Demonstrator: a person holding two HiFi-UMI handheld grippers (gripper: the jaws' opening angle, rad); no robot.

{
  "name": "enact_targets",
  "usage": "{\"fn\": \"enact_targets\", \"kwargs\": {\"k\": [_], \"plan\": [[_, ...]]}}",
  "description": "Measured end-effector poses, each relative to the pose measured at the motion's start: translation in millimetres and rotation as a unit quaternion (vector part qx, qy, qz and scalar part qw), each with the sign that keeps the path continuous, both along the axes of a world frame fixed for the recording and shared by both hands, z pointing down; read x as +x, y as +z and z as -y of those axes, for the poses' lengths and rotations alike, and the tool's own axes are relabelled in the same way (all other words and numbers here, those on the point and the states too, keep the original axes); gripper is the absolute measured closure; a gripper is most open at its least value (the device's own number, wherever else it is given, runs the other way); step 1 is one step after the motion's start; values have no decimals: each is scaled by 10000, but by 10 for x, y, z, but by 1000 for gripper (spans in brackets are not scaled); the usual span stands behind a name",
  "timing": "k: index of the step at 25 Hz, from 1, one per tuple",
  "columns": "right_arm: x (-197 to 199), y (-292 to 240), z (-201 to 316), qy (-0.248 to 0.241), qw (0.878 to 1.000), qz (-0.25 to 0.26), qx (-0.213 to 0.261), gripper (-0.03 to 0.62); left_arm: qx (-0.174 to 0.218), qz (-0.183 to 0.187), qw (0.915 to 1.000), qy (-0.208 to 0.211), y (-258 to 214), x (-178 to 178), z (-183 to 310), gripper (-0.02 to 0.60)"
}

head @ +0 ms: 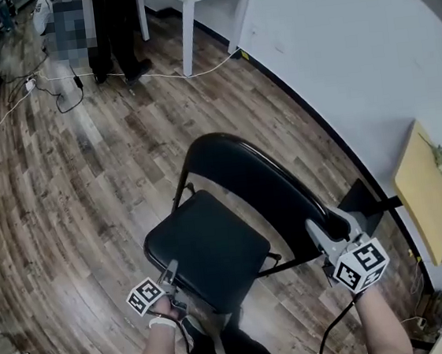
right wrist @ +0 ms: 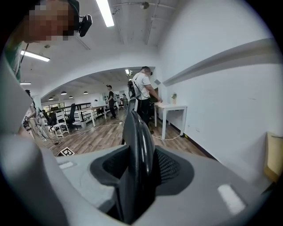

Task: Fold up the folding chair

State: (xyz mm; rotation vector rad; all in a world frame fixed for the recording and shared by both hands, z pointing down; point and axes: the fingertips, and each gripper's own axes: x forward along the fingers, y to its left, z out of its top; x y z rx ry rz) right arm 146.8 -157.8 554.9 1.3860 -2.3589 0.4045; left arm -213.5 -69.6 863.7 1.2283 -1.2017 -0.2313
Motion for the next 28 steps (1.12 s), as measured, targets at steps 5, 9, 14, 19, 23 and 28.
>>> {"fn": "enact_targets", "kwargs": {"k": [5, 9, 14, 19, 23, 28], "plan": [[108, -162, 46, -60, 9999, 65, 76, 416, 34, 113, 9998, -136, -350, 282, 230, 239], [133, -288, 71, -77, 9998, 46, 152, 418, 91, 108, 9997, -214, -634, 452, 437, 231], [97, -414, 68, -90, 9997, -66, 233, 419, 157, -28, 9997, -209, -939, 674, 673, 214], [24, -531, 24, -122, 9991, -232, 334, 419, 85, -128, 9998, -128, -1150, 852, 835, 209], [-49, -578, -10, -147, 9990, -236, 350, 419, -127, 27, 9998, -162, -1229, 882, 936, 199], [-112, -637, -76, -101, 9982, -380, 447, 419, -217, -64, 9995, -235, -1298, 970, 1025, 199]]}}
